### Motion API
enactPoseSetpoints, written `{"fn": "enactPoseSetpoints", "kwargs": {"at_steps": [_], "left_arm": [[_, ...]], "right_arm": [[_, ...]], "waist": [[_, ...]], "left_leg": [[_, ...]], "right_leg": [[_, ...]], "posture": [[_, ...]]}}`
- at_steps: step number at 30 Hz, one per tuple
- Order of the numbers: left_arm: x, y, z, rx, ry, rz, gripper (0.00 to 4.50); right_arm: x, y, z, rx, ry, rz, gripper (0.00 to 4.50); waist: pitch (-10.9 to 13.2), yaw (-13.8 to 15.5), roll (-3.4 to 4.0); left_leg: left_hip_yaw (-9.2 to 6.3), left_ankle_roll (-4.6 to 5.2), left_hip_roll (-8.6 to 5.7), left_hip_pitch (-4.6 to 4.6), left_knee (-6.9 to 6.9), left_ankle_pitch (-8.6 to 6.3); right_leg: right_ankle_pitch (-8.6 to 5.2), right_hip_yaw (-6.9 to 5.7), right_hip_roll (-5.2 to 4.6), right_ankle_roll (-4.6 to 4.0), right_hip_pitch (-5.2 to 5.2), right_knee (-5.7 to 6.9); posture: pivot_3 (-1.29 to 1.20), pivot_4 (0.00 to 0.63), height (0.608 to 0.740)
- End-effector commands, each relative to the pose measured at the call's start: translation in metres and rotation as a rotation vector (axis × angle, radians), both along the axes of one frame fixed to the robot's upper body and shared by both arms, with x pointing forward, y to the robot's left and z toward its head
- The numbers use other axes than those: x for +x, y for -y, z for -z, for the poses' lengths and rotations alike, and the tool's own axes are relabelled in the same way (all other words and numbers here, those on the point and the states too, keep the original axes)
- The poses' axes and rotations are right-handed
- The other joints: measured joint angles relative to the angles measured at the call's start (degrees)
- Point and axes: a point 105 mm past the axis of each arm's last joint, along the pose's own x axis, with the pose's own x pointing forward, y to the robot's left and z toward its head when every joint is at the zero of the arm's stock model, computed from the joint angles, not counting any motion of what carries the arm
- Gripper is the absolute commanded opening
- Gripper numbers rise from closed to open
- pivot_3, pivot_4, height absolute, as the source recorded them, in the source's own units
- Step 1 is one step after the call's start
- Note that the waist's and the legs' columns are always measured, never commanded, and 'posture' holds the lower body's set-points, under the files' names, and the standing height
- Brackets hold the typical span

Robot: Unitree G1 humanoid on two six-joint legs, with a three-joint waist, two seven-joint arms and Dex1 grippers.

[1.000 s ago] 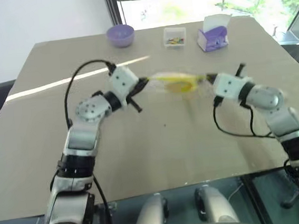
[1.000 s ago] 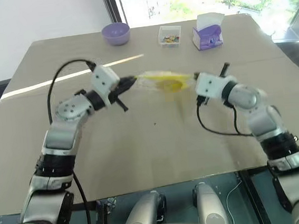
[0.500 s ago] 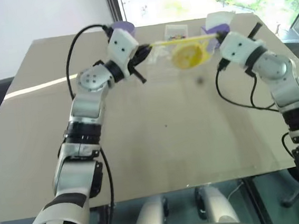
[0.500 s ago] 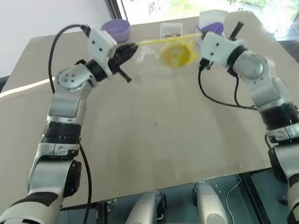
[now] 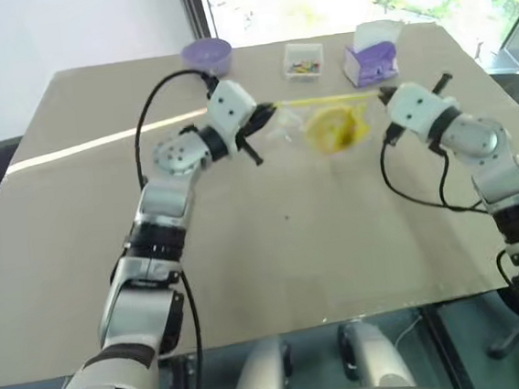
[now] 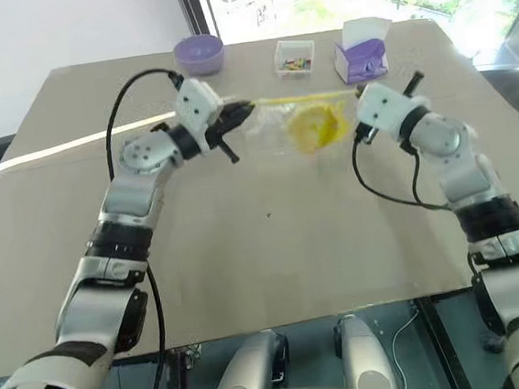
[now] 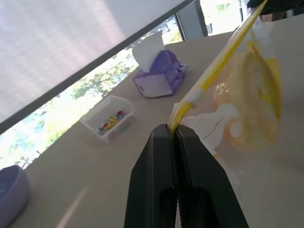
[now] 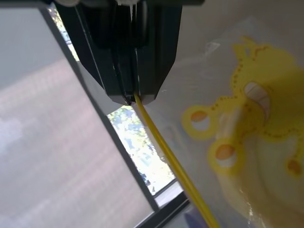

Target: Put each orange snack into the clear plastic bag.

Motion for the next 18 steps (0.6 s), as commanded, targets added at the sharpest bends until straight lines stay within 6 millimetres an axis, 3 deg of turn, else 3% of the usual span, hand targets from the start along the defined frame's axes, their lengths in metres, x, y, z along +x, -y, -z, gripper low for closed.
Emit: {"fn": "enactPoseSetpoints", "kwargs": {"at_steps": [1, 5, 10, 12, 15, 17, 18], "left_arm": [[0.008, -0.035, -0.039, -0.101, 0.124, -0.127, 0.0], [-0.006, -0.018, -0.01, -0.004, 0.103, -0.022, 0.0], [-0.041, -0.003, 0.068, 0.178, 0.04, 0.07, 0.0], [-0.051, -0.002, 0.087, 0.211, 0.018, 0.079, 0.0], [-0.063, -0.003, 0.104, 0.26, 0.008, 0.083, 0.0], [-0.068, -0.006, 0.108, 0.284, 0.019, 0.066, 0.0], [-0.069, -0.008, 0.109, 0.296, 0.031, 0.061, 0.0]], "right_arm": [[0.003, 0.047, -0.031, 0.072, 0.12, 0.157, 0.07], [-0.006, 0.036, 0.007, 0.02, -0.006, 0.05, 0.07], [-0.034, 0.026, 0.082, -0.02, -0.187, -0.008, 0.07], [-0.045, 0.019, 0.104, -0.037, -0.25, -0.037, 0.07], [-0.06, 0.013, 0.126, -0.044, -0.34, -0.07, 0.07], [-0.067, 0.014, 0.128, -0.038, -0.36, -0.078, 0.07], [-0.071, 0.014, 0.128, -0.033, -0.367, -0.082, 0.61]], "waist": [[0.0, 0.0, 0.0], [-0.1, -0.1, 0.02], [-0.1, 0.0, 0.03], [0.0, 0.1, 0.02], [0.0, 0.1, 0.02], [0.0, 0.1, 0.03], [0.0, 0.1, 0.02]], "left_leg": [[0.01, -0.1, 0.01, 0.02, 0.01, 0.06], [0.08, -0.19, 0.03, 0.0, -0.07, 0.11], [0.1, -0.1, 0.13, -0.16, -0.26, 0.06], [0.1, -0.09, 0.15, -0.22, -0.26, 0.05], [0.16, -0.02, 0.13, -0.13, -0.11, 0.01], [0.15, 0.17, 0.13, 0.13, -0.07, -0.1], [0.14, 0.17, 0.13, 0.26, -0.04, -0.1]], "right_leg": [[-0.01, 0.01, 0.0, -0.01, 0.0, 0.03], [-0.01, 0.09, -0.01, 0.0, 0.01, -0.1], [-0.02, 0.13, -0.03, 0.01, -0.05, -0.17], [-0.02, 0.15, -0.04, 0.01, -0.14, -0.17], [-0.01, 0.19, -0.06, 0.02, -0.1, -0.25], [-0.01, 0.2, -0.04, 0.02, 0.08, -0.1], [-0.01, 0.2, -0.03, 0.02, 0.16, -0.02]], "posture": [[0.0, 0.15, 0.74], [0.0, 0.15, 0.74], [0.0, 0.15, 0.74], [0.0, 0.15, 0.74], [0.0, 0.15, 0.74], [0.0, 0.15, 0.74], [0.0, 0.15, 0.74]]}}
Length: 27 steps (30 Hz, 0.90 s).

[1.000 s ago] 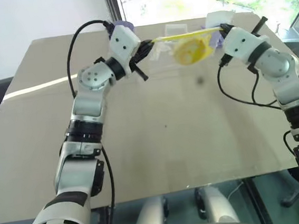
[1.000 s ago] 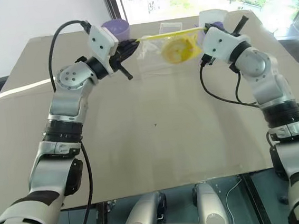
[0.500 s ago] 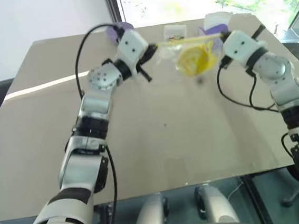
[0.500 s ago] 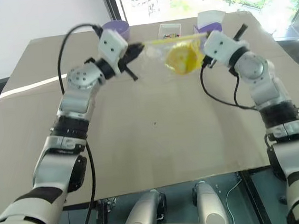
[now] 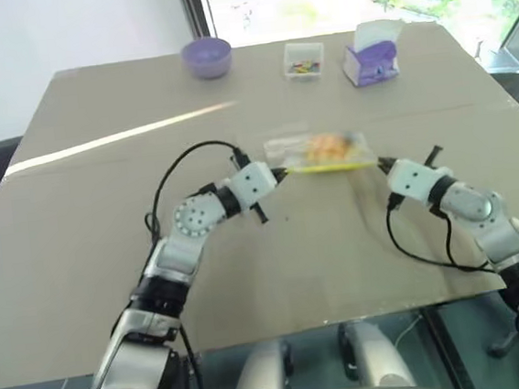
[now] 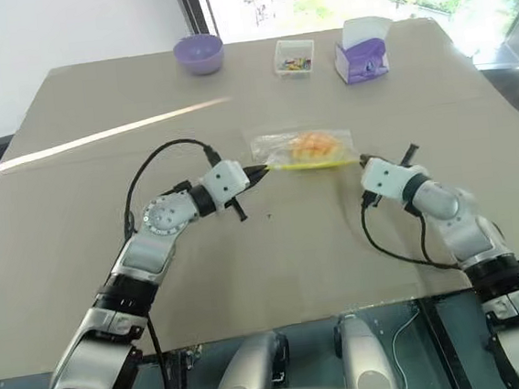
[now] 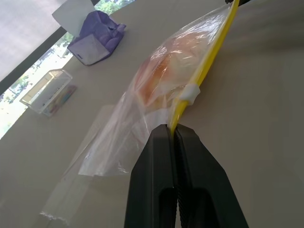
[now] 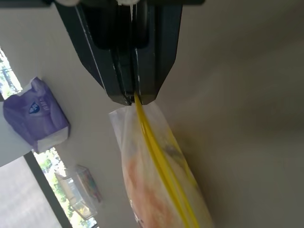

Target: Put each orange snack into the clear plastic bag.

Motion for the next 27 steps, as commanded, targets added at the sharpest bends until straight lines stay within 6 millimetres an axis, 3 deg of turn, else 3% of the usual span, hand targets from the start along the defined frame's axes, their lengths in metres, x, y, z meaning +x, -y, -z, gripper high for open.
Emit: {"fn": "enactPoseSetpoints", "kwargs": {"at_steps": [1, 5, 8, 12, 19, 23, 27], "left_arm": [[-0.005, -0.009, -0.014, 0.025, 0.108, -0.025, 0.0], [-0.009, -0.013, -0.012, 0.084, 0.197, -0.025, 0.0], [-0.013, -0.013, -0.009, 0.101, 0.239, 0.0, 0.0], [-0.019, -0.009, -0.008, 0.09, 0.26, 0.02, 0.0], [-0.025, 0.001, -0.012, 0.115, 0.275, 0.038, 0.0], [-0.031, 0.006, -0.017, 0.125, 0.261, 0.039, 0.0], [-0.034, 0.01, -0.019, 0.1, 0.207, 0.028, 0.0]], "right_arm": [[-0.007, 0.011, -0.017, 0.025, 0.024, 0.021, 0.89], [-0.029, 0.009, -0.018, 0.039, -0.04, -0.044, 2.72], [-0.044, -0.002, -0.033, 0.043, -0.034, -0.13, 2.72], [-0.049, -0.04, -0.056, 0.063, 0.03, -0.247, 2.72], [-0.044, -0.099, -0.054, -0.002, 0.098, -0.397, 2.72], [-0.045, -0.111, -0.052, -0.036, 0.111, -0.446, 2.72], [-0.042, -0.101, -0.043, -0.089, 0.133, -0.467, 2.72]], "waist": [[0.0, 0.1, 0.0], [0.0, 0.1, 0.0], [0.0, 0.0, 0.0], [0.0, -0.2, 0.0], [0.0, 0.3, -0.01], [0.0, 0.3, -0.02], [0.0, 0.2, -0.03]], "left_leg": [[-0.03, 0.0, 0.01, 0.1, 0.05, 0.0], [-0.07, 0.01, 0.04, 0.76, 0.1, 0.0], [-0.08, 0.01, 0.06, 0.75, 0.16, 0.0], [-0.05, 0.01, 0.1, 0.77, 0.17, 0.0], [-0.16, 0.0, 0.1, 0.67, 0.27, 0.0], [-0.19, 0.01, 0.02, 0.56, 0.38, -0.01], [-0.24, 0.01, 0.03, 0.55, 0.37, -0.01]], "right_leg": [[0.0, -0.01, 0.02, 0.0, 0.1, 0.06], [-0.04, -0.05, 0.07, 0.01, 0.81, 0.05], [-0.04, -0.06, 0.07, 0.01, 0.82, 0.05], [-0.03, -0.05, 0.07, 0.01, 0.82, 0.06], [-0.03, -0.17, 0.09, 0.0, 0.8, 0.1], [-0.03, -0.22, 0.01, 0.01, 0.77, 0.04], [-0.03, -0.26, 0.02, 0.01, 0.78, 0.05]], "posture": [[0.0, 0.15, 0.74], [0.0, 0.15, 0.74], [0.0, 0.15, 0.74], [0.0, 0.15, 0.74], [0.0, 0.15, 0.74], [0.0, 0.15, 0.74], [0.0, 0.15, 0.74]]}}
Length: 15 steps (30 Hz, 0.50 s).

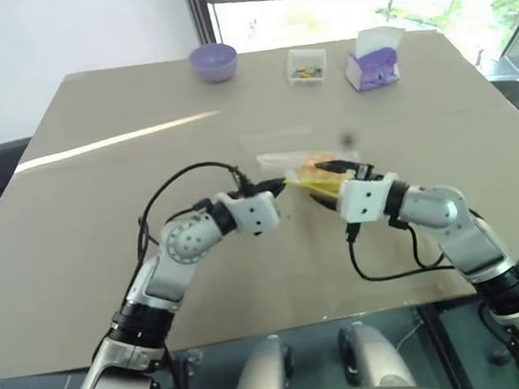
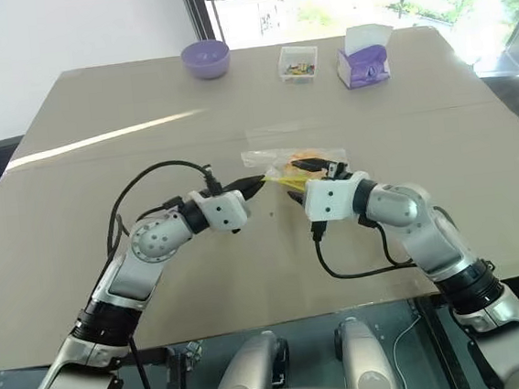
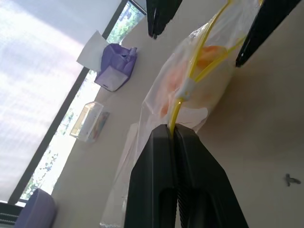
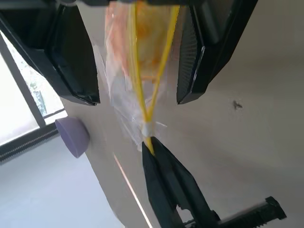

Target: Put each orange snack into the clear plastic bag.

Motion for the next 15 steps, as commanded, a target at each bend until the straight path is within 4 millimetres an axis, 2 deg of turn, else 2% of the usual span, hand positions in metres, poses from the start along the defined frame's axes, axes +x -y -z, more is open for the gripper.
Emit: {"fn": "enactPoseSetpoints", "kwargs": {"at_steps": [1, 6, 15], "left_arm": [[-0.005, 0.005, -0.013, -0.039, -0.007, 0.002, 0.0], [-0.003, 0.003, -0.019, -0.108, -0.054, -0.014, 0.0], [0.005, 0.004, -0.026, -0.133, 0.023, 0.015, 0.0]], "right_arm": [[0.002, 0.005, -0.003, -0.026, 0.071, -0.032, 2.72], [0.014, 0.007, 0.002, -0.042, 0.108, -0.036, 2.72], [0.027, -0.001, 0.003, -0.031, 0.191, -0.039, 2.72]], "waist": [[0.0, -0.1, 0.0], [0.0, -0.4, 0.0], [0.0, -0.2, 0.0]], "left_leg": [[0.01, 0.0, 0.0, 0.01, 0.0, 0.0], [0.06, 0.0, 0.04, 0.05, 0.0, 0.0], [0.05, 0.0, 0.04, 0.05, 0.0, 0.0]], "right_leg": [[0.0, 0.0, 0.0, 0.0, 0.0, 0.0], [0.0, 0.03, 0.04, 0.0, 0.0, 0.02], [0.0, 0.04, 0.03, -0.01, 0.0, 0.03]], "posture": [[0.0, 0.15, 0.74], [0.0, 0.15, 0.74], [0.0, 0.15, 0.74]]}}
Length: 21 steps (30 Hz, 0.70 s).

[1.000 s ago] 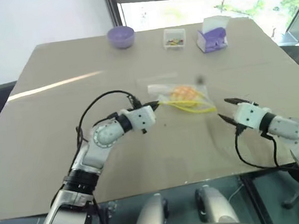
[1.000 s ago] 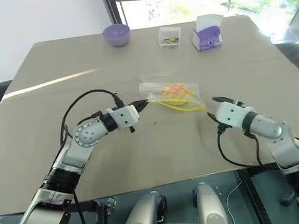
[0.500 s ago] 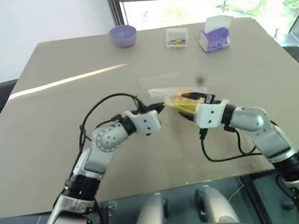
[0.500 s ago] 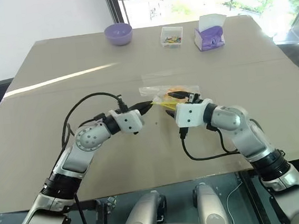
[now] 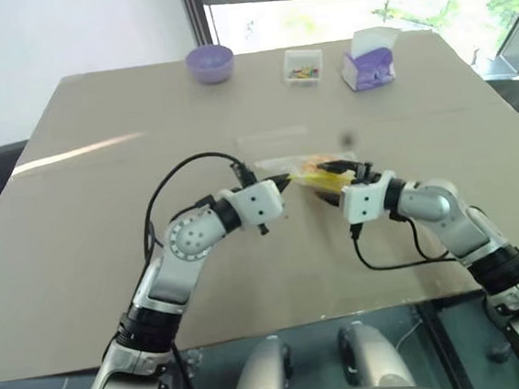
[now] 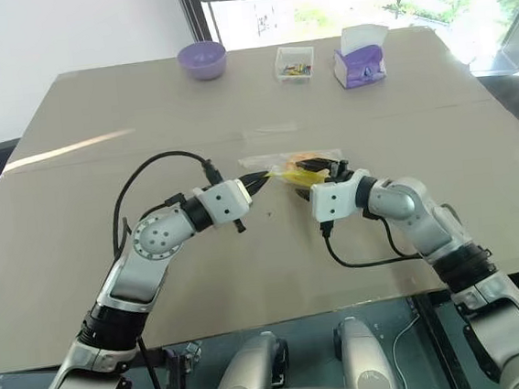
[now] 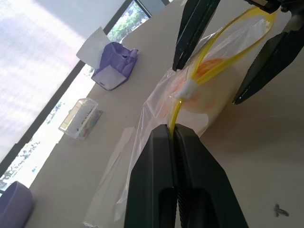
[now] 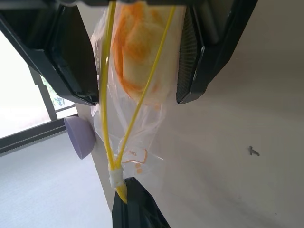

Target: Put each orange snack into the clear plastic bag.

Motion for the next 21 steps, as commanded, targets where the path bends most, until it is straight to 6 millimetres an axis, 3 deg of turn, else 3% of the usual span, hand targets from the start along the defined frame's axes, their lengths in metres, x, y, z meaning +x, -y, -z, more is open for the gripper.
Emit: {"fn": "enactPoseSetpoints", "kwargs": {"at_steps": [1, 5, 9, 13, 21], "left_arm": [[0.002, 0.003, -0.017, -0.044, 0.1, 0.027, 0.0], [0.004, 0.002, -0.011, -0.024, 0.103, 0.039, 0.0], [0.006, 0.003, -0.01, -0.034, 0.095, 0.041, 0.0], [0.005, 0.003, -0.007, -0.03, 0.082, 0.045, 0.0], [0.008, 0.001, -0.005, -0.039, 0.049, 0.026, 0.0]], "right_arm": [[0.0, -0.008, -0.013, 0.022, 0.082, -0.026, 2.72], [-0.004, -0.035, -0.03, 0.023, 0.133, -0.067, 2.72], [-0.01, -0.048, -0.045, 0.008, 0.164, -0.095, 2.72], [-0.011, -0.051, -0.055, 0.003, 0.192, -0.096, 2.72], [-0.013, -0.042, -0.055, -0.034, 0.196, -0.085, 2.72]], "waist": [[0.0, 0.0, 0.0], [0.0, -0.2, 0.01], [0.0, -0.1, 0.02], [0.0, 0.2, 0.01], [0.0, 0.0, 0.02]], "left_leg": [[0.0, 0.0, 0.0, -0.01, 0.0, 0.0], [0.0, 0.0, -0.01, -0.01, 0.0, 0.0], [-0.02, 0.0, 0.0, -0.03, -0.01, 0.0], [-0.04, 0.0, -0.07, -0.05, 0.0, 0.0], [-0.04, 0.0, -0.06, -0.05, -0.05, 0.0]], "right_leg": [[0.0, 0.0, 0.0, 0.0, 0.0, 0.0], [0.0, 0.01, -0.01, -0.01, -0.01, -0.01], [0.0, 0.01, 0.02, -0.01, -0.11, 0.08], [0.0, 0.0, -0.05, -0.01, -0.08, 0.05], [0.0, -0.01, -0.01, -0.01, -0.11, 0.04]], "posture": [[0.0, 0.15, 0.74], [0.0, 0.15, 0.74], [0.0, 0.15, 0.74], [0.0, 0.15, 0.74], [0.0, 0.15, 0.74]]}}
